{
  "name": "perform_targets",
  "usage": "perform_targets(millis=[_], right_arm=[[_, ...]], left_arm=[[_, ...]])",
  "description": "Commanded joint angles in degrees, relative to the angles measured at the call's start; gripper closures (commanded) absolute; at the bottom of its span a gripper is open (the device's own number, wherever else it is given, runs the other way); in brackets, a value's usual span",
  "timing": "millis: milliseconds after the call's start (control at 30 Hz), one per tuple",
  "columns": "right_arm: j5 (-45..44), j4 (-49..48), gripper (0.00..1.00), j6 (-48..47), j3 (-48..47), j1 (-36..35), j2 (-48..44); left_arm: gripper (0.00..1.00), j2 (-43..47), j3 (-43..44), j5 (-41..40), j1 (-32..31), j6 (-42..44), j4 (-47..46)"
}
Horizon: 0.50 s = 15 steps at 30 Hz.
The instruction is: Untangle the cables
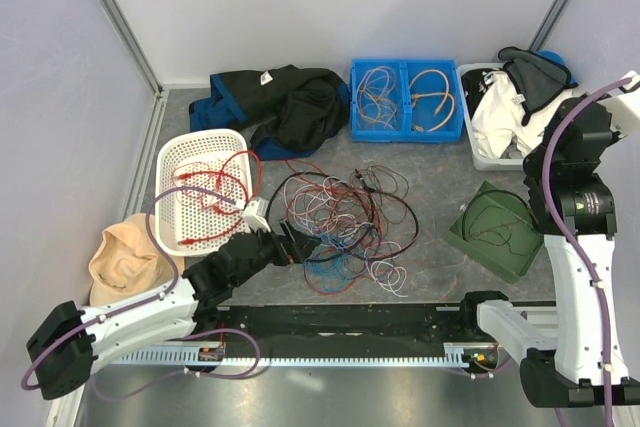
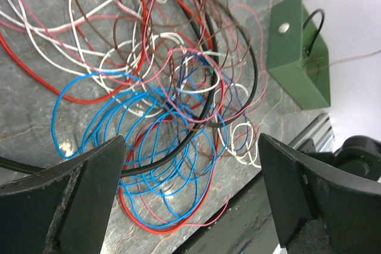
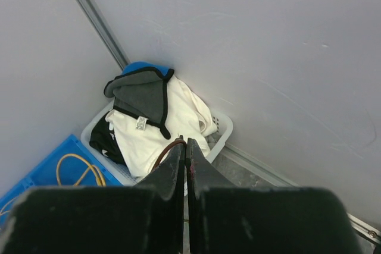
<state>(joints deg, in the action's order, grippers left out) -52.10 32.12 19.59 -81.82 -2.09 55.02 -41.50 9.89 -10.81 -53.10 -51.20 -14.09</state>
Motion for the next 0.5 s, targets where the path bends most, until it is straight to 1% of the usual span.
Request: perform_targets(millis=[0, 167, 200, 267, 300, 333, 467], right_arm=[[-1.0, -1.4, 1.0, -0.7, -2.7, 0.2, 0.0], [-4.4, -4.0, 1.0, -4.2, -4.3, 0.0, 1.3], [-4.9, -4.2, 1.0, -4.6, -4.0, 0.0, 2.7], [-5.0, -4.5, 1.0, -3.6, -0.8, 0.7, 3.8], [-3.0, -4.6, 1.0, -2.6, 0.9, 1.6, 4.1], [-1.7, -5.1, 1.0, -1.5, 4.9, 4.3, 4.1], [4.9, -7.1, 1.0, 5.2, 14.5, 7.8, 3.0]], left_arm=[[0.0, -1.1, 0.7, 1.2, -0.1, -0.4, -2.5], [0.0, -1.8, 0.7, 1.2, -0.1, -0.3, -3.2], [0.0, -2.1, 0.7, 1.3, -0.1, -0.3, -3.5], [0.0, -3.1, 0.8, 1.6, -0.1, -0.3, -3.8], [0.0, -3.3, 0.9, 1.7, -0.1, -0.3, -3.9], [0.0, -3.4, 0.9, 1.8, -0.1, -0.3, -3.9], [0.0, -2.9, 0.3, 1.8, -0.1, -0.4, -3.8]])
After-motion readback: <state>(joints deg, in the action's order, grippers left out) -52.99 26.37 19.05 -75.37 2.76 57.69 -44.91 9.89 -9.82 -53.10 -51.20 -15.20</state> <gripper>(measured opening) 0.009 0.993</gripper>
